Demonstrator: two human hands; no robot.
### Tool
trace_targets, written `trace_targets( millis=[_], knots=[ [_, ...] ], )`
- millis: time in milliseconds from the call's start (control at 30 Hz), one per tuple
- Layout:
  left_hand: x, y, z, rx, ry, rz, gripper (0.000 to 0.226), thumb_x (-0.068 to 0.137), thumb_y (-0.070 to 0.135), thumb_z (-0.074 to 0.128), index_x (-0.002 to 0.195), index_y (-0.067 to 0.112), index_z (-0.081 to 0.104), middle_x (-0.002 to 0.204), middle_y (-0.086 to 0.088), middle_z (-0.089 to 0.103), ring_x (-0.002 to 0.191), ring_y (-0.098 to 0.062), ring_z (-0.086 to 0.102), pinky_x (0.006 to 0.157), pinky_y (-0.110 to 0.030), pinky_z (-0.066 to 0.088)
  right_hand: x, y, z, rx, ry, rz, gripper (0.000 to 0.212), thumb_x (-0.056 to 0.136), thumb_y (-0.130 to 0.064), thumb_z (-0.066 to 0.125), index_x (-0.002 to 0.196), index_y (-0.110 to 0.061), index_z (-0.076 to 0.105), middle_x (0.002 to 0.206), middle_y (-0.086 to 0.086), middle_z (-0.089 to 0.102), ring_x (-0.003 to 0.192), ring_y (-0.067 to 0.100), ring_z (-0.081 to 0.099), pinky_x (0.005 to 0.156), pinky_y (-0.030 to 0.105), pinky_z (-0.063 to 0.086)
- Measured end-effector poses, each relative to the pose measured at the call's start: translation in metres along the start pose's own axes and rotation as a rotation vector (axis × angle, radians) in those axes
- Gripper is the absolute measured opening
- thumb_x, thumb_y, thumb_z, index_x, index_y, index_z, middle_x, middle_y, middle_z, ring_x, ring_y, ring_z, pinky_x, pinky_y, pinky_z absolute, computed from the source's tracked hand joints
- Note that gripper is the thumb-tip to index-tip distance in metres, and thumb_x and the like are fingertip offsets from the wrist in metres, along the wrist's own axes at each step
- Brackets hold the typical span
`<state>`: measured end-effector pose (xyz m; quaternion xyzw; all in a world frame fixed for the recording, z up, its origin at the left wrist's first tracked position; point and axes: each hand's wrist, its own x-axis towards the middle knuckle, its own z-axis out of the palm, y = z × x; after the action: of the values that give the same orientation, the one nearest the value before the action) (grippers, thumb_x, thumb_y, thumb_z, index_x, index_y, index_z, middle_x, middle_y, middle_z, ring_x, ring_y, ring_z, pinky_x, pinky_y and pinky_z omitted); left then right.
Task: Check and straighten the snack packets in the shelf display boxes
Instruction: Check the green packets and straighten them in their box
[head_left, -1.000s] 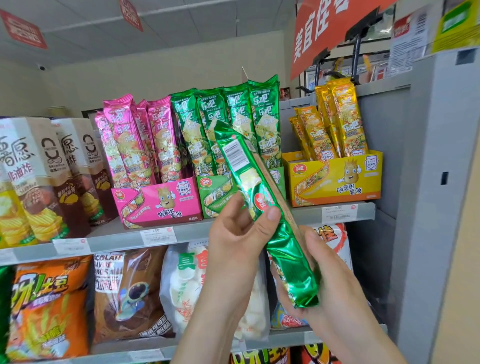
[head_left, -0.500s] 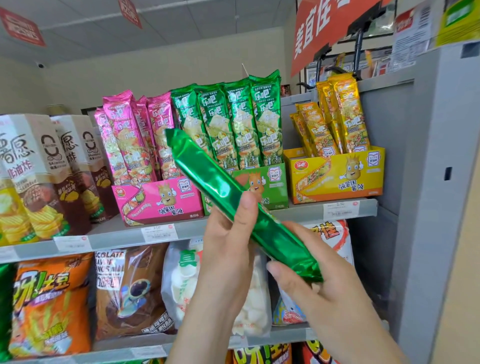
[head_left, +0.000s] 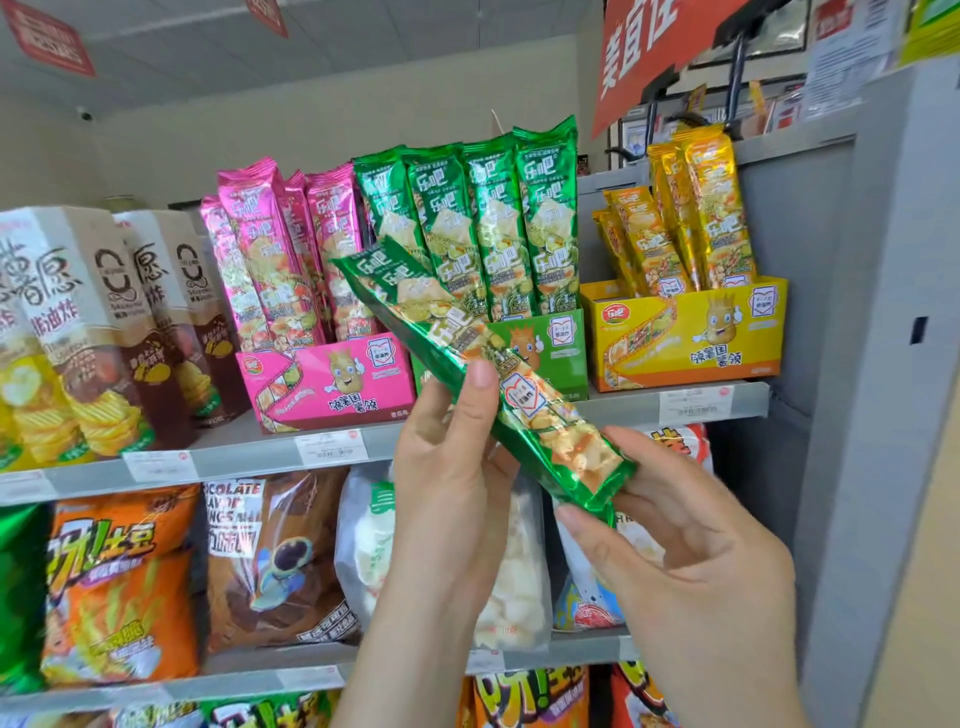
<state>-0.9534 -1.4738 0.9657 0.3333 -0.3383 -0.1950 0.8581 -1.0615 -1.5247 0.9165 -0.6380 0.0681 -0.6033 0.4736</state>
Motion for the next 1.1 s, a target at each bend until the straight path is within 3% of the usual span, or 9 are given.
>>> trace_targets(
  millis=[100, 300, 467, 600, 667, 767, 867, 1000, 1100],
  knots=[
    [-0.006, -0.005, 0.001, 0.001, 0.021, -0.083, 0.061, 0.080, 0.035, 0.068, 0.129, 0.002, 0.054, 0.105, -0.010, 0.070, 0.092, -0.021, 0.065, 0.078, -0.033, 0.056, -0.003, -0.001, 0.003, -0.238, 0.132, -0.195, 0.051, 0.067, -0.014, 0.079, 0.114, -0.029, 0.066, 0.100, -0.009, 0.063, 0.088, 0.007, 0.068, 0.076, 0.026, 0.055],
    [-0.015, -0.009, -0.005, 0.106, -0.137, -0.114, 0.017, 0.079, 0.034, 0.075, 0.090, 0.021, 0.075, 0.089, -0.002, 0.073, 0.078, -0.014, 0.070, 0.067, -0.028, 0.056, -0.004, -0.003, 0.004, -0.529, 0.209, -0.405, 0.044, 0.069, -0.009, 0.076, 0.111, -0.018, 0.066, 0.092, 0.001, 0.057, 0.080, 0.006, 0.058, 0.078, 0.004, 0.040],
    [-0.020, -0.004, -0.007, 0.202, -0.175, -0.071, 0.023, 0.082, 0.035, 0.071, 0.100, 0.021, 0.074, 0.096, -0.004, 0.073, 0.082, -0.016, 0.065, 0.081, -0.040, 0.049, -0.012, 0.006, 0.006, -0.503, 0.197, -0.483, 0.040, 0.073, -0.007, 0.072, 0.112, -0.014, 0.062, 0.098, 0.002, 0.049, 0.088, 0.006, 0.054, 0.082, 0.007, 0.040],
    [-0.026, 0.002, -0.010, 0.331, -0.187, 0.017, 0.018, 0.090, 0.034, 0.060, 0.094, 0.021, 0.071, 0.082, 0.005, 0.069, 0.073, -0.007, 0.061, 0.066, -0.020, 0.049, -0.017, 0.012, 0.015, -0.450, 0.177, -0.512, 0.049, 0.069, -0.008, 0.078, 0.111, -0.013, 0.054, 0.103, -0.004, 0.045, 0.104, -0.005, 0.048, 0.089, 0.007, 0.038],
    [-0.026, 0.008, -0.012, 0.484, -0.163, 0.082, 0.027, 0.094, 0.039, 0.055, 0.097, 0.016, 0.068, 0.082, -0.002, 0.068, 0.075, -0.014, 0.061, 0.066, -0.029, 0.048, -0.019, 0.011, 0.019, -0.394, 0.074, -0.457, 0.052, 0.066, -0.014, 0.082, 0.109, -0.017, 0.053, 0.104, -0.007, 0.046, 0.104, -0.004, 0.049, 0.085, 0.009, 0.040],
    [-0.027, 0.016, -0.020, 0.664, -0.124, 0.172, 0.060, 0.090, 0.052, 0.053, 0.117, -0.002, 0.056, 0.096, -0.018, 0.071, 0.095, -0.033, 0.067, 0.077, -0.051, 0.051, -0.022, -0.001, 0.020, -0.174, -0.121, -0.164, 0.038, 0.069, -0.031, 0.076, 0.101, -0.035, 0.055, 0.104, -0.011, 0.056, 0.094, 0.012, 0.059, 0.076, 0.018, 0.048],
    [-0.028, 0.021, -0.029, 0.687, -0.168, 0.211, 0.047, 0.094, 0.043, 0.054, 0.127, 0.010, 0.061, 0.089, 0.000, 0.073, 0.077, -0.010, 0.067, 0.066, -0.025, 0.054, -0.010, -0.013, 0.019, 0.032, -0.085, 0.050, 0.033, 0.075, -0.045, 0.067, 0.105, -0.033, 0.062, 0.098, -0.007, 0.064, 0.093, 0.009, 0.062, 0.074, 0.016, 0.049],
    [-0.036, 0.020, -0.034, 0.722, -0.247, 0.259, 0.037, 0.088, 0.042, 0.059, 0.119, 0.061, 0.056, 0.102, 0.032, 0.068, 0.091, 0.012, 0.059, 0.077, -0.009, 0.046, 0.022, -0.029, 0.026, 0.092, -0.202, 0.071, 0.045, 0.080, -0.038, 0.070, 0.123, -0.035, 0.056, 0.107, -0.006, 0.071, 0.100, 0.010, 0.067, 0.078, 0.021, 0.054],
    [-0.042, 0.017, -0.038, 0.648, -0.193, 0.267, 0.041, 0.076, 0.051, 0.065, 0.114, 0.065, 0.056, 0.086, 0.016, 0.068, 0.075, 0.001, 0.060, 0.068, -0.014, 0.047, 0.029, -0.037, 0.036, 0.154, -0.128, 0.051, 0.038, 0.081, -0.022, 0.069, 0.118, -0.027, 0.060, 0.096, -0.004, 0.076, 0.088, 0.011, 0.071, 0.073, 0.020, 0.054]
  ],
)
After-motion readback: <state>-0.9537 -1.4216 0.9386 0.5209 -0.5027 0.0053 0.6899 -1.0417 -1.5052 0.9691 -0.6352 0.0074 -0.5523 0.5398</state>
